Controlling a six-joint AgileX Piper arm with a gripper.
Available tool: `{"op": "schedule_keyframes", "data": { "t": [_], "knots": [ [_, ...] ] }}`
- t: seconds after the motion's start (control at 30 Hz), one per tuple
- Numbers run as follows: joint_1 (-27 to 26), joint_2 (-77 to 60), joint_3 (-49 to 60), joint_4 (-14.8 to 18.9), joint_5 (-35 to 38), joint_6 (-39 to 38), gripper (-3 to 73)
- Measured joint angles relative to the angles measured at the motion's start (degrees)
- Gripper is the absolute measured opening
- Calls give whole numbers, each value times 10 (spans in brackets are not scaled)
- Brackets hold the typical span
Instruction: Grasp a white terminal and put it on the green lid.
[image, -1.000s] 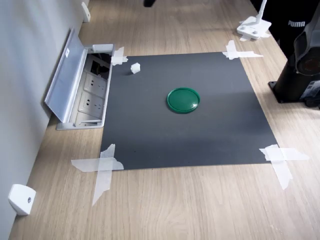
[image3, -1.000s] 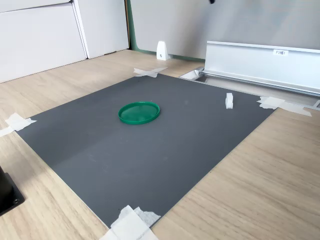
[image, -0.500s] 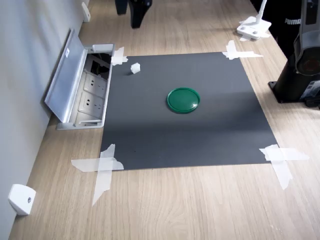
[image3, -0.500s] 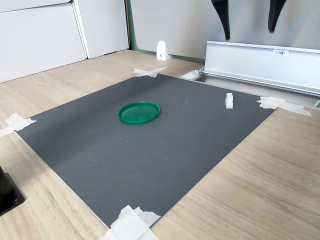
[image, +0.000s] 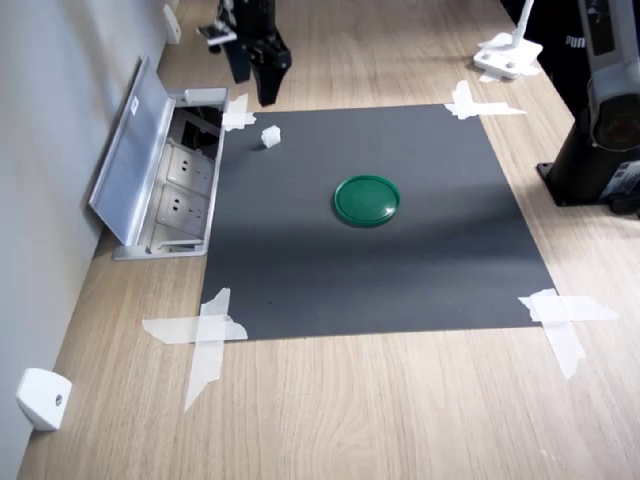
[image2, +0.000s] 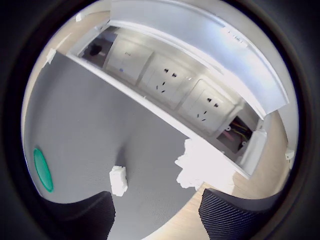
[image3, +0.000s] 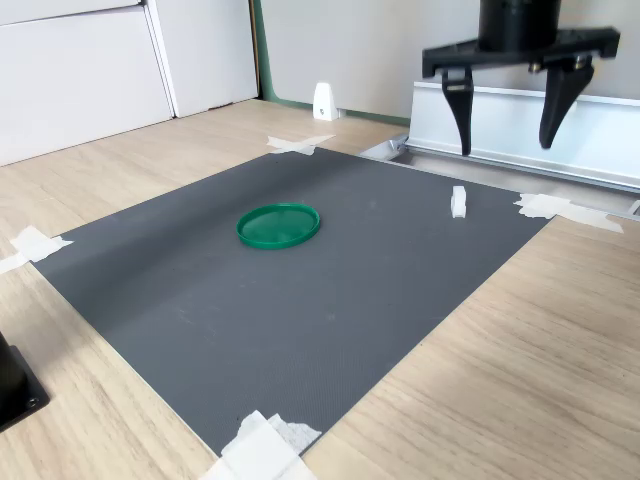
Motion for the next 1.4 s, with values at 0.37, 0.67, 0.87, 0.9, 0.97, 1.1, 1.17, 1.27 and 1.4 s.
{"op": "schedule_keyframes", "data": {
  "t": [0.37,0.67,0.87,0.9,0.97,1.1,1.17,1.27,1.4],
  "knots": [
    [20,13,0,1,-17,-15,696],
    [25,-53,0,15,12,-16,693],
    [29,-73,50,13,-1,-24,693],
    [29,-72,67,10,-10,-24,693],
    [29,-72,97,-1,-34,-26,693],
    [29,-68,128,-27,-79,-34,693],
    [29,-61,131,-33,-91,-34,693],
    [29,-48,135,-32,-104,-35,693],
    [29,-33,136,-14,-105,-37,693]
  ]
}}
